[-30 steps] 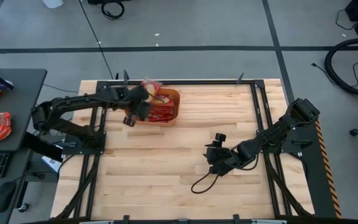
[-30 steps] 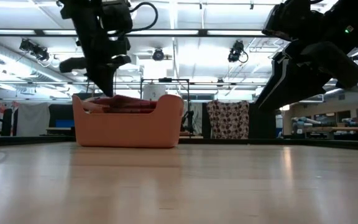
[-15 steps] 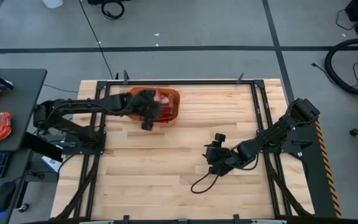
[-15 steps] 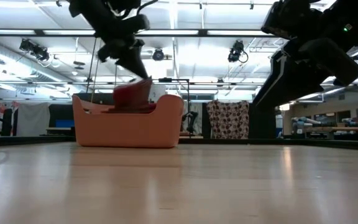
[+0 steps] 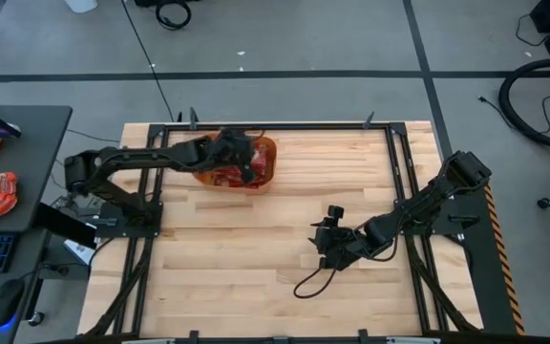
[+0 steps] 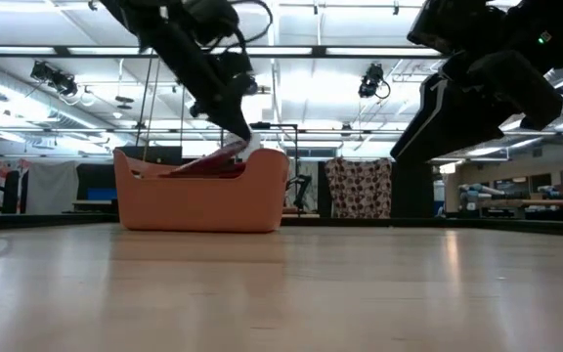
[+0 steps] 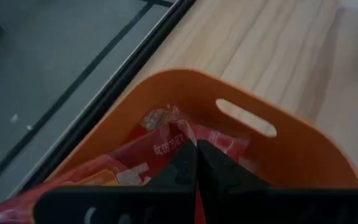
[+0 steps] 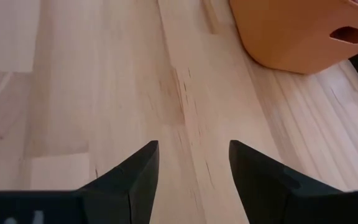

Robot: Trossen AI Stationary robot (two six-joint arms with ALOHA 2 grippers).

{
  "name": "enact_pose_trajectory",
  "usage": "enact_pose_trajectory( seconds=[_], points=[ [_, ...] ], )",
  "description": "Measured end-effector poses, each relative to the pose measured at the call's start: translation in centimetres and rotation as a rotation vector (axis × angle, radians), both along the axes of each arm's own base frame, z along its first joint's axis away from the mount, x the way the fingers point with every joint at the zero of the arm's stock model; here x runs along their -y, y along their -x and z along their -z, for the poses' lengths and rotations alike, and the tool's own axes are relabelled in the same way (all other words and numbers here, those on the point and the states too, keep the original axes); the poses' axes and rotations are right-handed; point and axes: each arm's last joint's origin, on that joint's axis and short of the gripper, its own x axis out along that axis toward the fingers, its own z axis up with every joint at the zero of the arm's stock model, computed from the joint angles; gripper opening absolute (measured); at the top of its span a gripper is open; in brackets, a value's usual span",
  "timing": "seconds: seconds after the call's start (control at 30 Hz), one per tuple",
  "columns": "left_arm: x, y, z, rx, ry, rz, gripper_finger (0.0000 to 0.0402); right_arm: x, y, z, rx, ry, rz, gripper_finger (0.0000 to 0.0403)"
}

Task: Sort popcorn bags into baskets
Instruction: Put the popcorn bag into the orange bin

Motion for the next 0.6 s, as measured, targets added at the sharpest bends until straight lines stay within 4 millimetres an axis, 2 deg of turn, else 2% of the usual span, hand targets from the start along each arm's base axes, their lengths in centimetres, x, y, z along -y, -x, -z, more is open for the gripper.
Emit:
enact_pose_trajectory(
  seconds=[0.23, 0.43, 0.6],
  points=[
    [-1.6, -1.9, 2.5, 0.047, 0.02, -0.06, 0.001, 0.0, 0.0, 0.0, -0.001, 0.004, -0.005, 0.02],
    [-2.9, -2.8, 3.1, 0.124, 0.004, -0.092, 0.0013, 0.0, 0.0, 0.0, -0.002, 0.005, -0.005, 0.02],
    [-3.1, -2.9, 2.9, 0.146, -0.003, -0.08, 0.0054, 0.0, 0.1, 0.1, 0.003, -0.017, 0.021, 0.02]
  ],
)
